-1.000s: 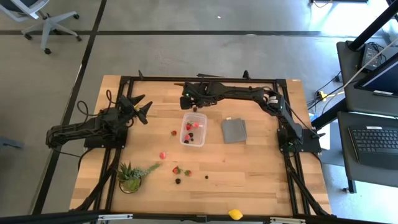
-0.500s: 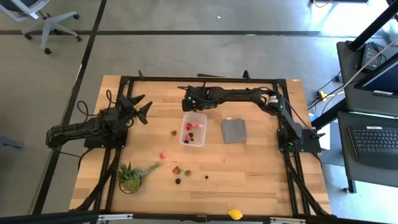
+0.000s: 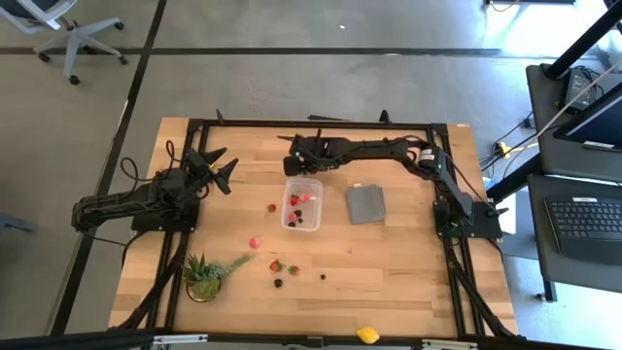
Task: Pick and placing Produce into tupperware
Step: Put the blackberry into the transparent bin
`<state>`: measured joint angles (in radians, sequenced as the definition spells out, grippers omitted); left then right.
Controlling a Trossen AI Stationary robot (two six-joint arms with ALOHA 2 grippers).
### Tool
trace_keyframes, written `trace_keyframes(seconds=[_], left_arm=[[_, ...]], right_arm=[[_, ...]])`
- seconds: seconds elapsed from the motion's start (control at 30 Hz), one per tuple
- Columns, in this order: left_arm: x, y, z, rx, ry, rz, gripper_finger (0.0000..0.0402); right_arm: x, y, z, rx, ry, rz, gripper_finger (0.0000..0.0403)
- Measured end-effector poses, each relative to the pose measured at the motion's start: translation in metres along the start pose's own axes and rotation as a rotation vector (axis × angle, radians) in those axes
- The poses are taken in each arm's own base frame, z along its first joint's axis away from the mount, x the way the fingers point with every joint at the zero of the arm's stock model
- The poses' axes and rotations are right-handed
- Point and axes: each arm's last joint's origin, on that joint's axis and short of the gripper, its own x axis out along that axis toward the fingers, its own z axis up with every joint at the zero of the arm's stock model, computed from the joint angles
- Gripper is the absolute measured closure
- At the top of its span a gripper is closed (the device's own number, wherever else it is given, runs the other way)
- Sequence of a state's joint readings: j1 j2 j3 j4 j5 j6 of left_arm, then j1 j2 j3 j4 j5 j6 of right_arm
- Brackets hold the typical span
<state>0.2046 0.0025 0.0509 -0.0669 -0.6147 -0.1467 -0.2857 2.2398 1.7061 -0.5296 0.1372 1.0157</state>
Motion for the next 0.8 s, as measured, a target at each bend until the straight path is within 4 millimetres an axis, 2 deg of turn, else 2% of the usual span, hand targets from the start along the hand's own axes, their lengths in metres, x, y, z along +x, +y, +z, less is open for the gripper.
trace_keyframes(seconds=[0.3, 0.6, 0.8], left_arm=[[0.000, 0.000, 0.000, 0.000, 0.000, 0.000, 0.0140], [0.000, 0.000, 0.000, 0.000, 0.001, -0.006, 0.0140], [0.000, -0.001, 0.000, 0.000, 0.007, -0.042, 0.0140]], right_arm=[[0.002, -0.003, 0.004, 0.005, -0.004, -0.008, 0.0120], [0.026, -0.007, -0.004, 0.001, 0.043, -0.018, 0.0120], [0.026, -0.009, -0.007, -0.011, 0.051, -0.042, 0.0120]])
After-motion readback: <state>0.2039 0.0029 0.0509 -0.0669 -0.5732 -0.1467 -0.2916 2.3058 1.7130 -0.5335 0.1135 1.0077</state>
